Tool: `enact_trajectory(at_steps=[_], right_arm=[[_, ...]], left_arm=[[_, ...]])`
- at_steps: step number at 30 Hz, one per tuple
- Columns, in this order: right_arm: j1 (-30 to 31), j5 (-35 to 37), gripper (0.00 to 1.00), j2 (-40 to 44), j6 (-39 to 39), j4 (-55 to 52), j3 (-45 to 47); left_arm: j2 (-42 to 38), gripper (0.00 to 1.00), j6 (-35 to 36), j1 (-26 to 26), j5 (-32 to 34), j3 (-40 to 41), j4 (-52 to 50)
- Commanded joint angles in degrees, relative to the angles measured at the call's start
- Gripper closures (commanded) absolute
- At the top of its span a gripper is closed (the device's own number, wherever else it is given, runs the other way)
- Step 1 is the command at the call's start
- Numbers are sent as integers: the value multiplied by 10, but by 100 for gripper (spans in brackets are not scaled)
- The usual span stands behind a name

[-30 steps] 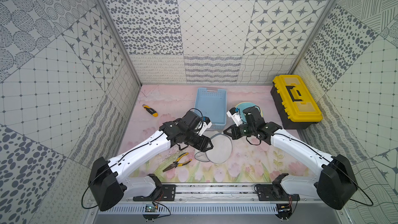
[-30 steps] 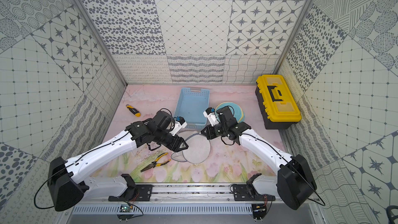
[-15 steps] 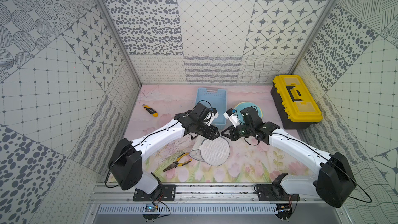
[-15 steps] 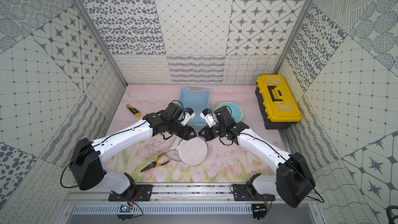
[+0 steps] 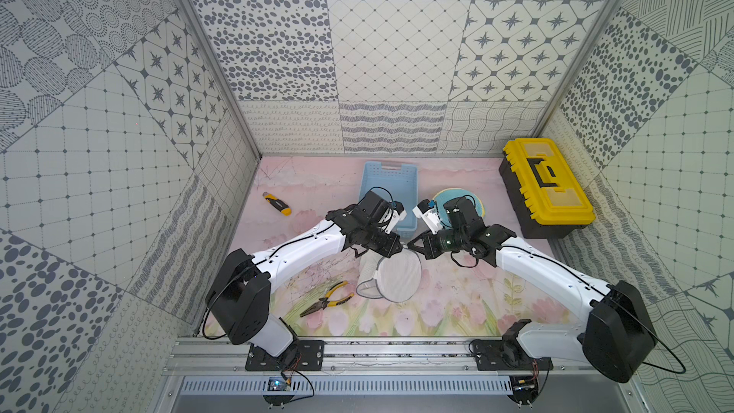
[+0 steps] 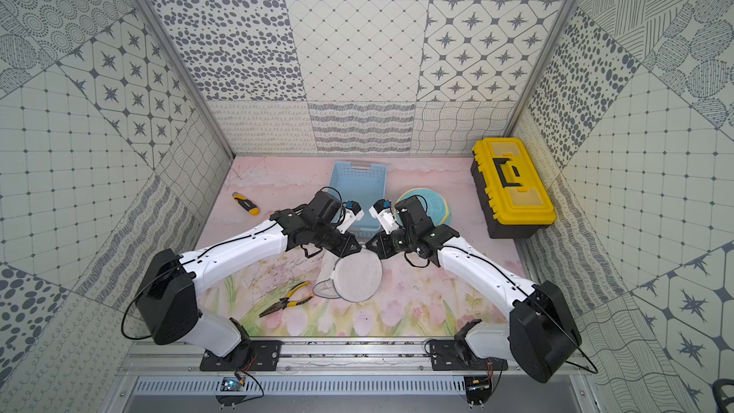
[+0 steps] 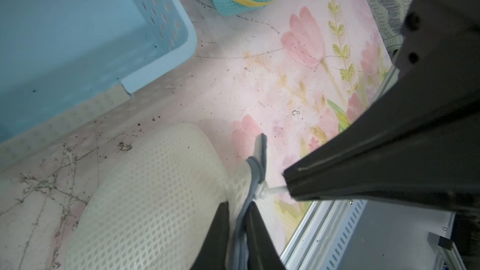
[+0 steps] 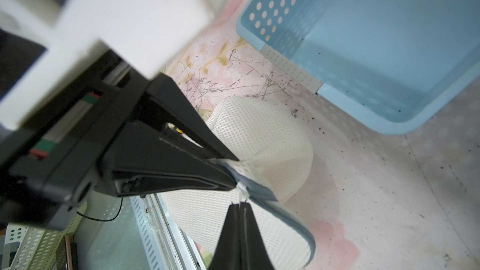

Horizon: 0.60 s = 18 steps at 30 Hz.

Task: Turn the laundry bag inside out
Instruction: Zip the zipper on the laundry bag.

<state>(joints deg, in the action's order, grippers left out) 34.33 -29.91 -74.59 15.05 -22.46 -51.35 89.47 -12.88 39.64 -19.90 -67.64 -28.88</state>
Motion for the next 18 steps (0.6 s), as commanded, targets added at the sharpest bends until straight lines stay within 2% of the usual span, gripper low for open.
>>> enact_trajectory(at_steps=[1,5,18], right_arm=[[2,23,100,4,9,12,-9],[-3,66,100,2,16,-9,-8],[-12,118,100,0,38,-20,15]], left_arm=[[-5,100,6,1,-9,-4,2],[-16,100,-3,2,-7,1,3],[-73,100,-26,2,-1,16,8]])
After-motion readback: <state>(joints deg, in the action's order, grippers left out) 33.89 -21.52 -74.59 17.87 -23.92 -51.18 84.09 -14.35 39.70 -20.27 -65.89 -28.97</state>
